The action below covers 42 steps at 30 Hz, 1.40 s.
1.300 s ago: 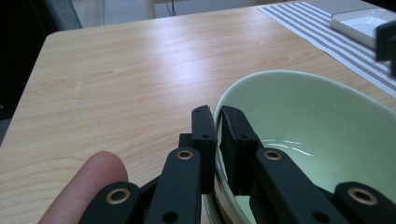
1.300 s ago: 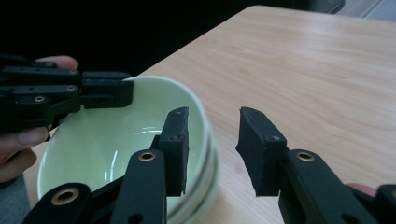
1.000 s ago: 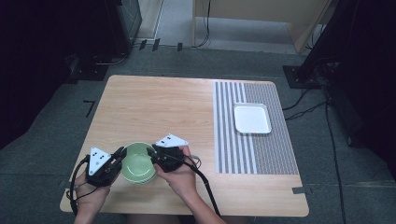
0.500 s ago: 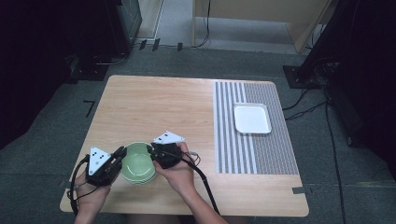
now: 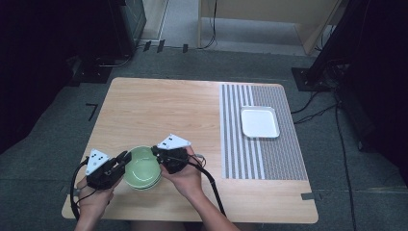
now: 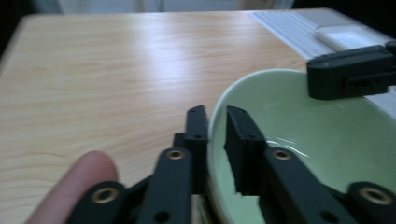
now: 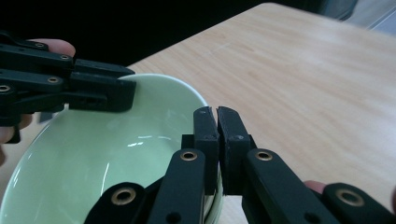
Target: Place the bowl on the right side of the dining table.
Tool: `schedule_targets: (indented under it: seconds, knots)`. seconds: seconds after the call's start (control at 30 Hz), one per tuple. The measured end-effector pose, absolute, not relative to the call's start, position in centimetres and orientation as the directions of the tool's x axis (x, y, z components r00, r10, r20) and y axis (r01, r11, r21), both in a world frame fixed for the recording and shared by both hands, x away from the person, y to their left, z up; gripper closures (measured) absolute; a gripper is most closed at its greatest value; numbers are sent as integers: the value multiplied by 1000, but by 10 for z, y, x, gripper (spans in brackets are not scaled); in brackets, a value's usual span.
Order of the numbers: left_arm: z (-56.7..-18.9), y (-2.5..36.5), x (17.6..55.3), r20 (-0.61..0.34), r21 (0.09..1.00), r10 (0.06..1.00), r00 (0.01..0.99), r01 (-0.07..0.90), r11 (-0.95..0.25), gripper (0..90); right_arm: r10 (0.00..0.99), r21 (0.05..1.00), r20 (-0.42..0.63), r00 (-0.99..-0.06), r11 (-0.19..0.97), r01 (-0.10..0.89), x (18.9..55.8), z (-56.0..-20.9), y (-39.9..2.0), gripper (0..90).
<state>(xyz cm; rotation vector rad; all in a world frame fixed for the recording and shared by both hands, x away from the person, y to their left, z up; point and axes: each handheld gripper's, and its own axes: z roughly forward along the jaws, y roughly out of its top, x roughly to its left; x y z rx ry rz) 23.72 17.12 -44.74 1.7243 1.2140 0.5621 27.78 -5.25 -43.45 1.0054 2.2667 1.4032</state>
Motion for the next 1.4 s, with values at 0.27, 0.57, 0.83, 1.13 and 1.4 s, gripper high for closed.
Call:
schedule_targets:
  seconds: [0.27,0.57,0.83,1.13,1.4]
  knots:
    - [-451,165,237,-90,864,913,399,487,-128,720,700,846,157,-697,269,461,284,-437,-52,878]
    - [-459,164,237,-73,850,914,400,504,-153,699,698,822,158,-699,299,484,287,-442,-44,821]
    - [-468,162,240,-35,834,919,393,518,-189,688,699,841,100,-708,321,436,282,-434,-42,802]
    - [-468,158,238,-13,844,929,370,503,-188,709,695,846,-133,-706,451,285,271,-436,-32,842]
    - [-464,153,238,-3,852,939,343,492,-177,726,700,871,-199,-686,447,204,262,-438,-32,843]
